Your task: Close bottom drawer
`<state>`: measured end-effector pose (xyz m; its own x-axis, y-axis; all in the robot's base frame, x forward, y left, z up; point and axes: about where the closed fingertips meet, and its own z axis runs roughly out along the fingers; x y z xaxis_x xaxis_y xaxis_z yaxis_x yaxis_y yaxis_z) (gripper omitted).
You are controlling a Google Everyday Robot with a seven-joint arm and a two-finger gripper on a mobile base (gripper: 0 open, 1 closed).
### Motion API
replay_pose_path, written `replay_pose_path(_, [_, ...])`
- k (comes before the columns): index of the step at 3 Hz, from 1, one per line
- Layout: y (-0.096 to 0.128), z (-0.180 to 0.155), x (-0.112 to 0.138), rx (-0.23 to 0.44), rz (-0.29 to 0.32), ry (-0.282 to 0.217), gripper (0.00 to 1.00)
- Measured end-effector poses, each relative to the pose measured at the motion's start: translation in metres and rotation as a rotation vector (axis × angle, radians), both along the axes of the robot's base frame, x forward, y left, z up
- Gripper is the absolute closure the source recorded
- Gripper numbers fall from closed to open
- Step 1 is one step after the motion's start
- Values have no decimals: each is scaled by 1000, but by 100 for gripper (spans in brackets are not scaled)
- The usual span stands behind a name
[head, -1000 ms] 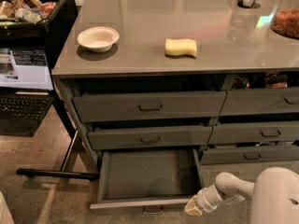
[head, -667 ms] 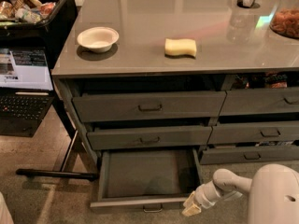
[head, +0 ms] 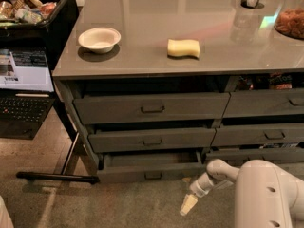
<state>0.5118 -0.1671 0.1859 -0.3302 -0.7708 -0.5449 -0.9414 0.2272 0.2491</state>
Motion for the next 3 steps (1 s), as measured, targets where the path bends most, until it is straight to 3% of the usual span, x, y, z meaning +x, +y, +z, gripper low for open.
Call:
replay_pose_path(2, [0,-1,3,-2,-17,-21,0])
replay_pose_path(3, [4,0,23,14,-21,-57,19])
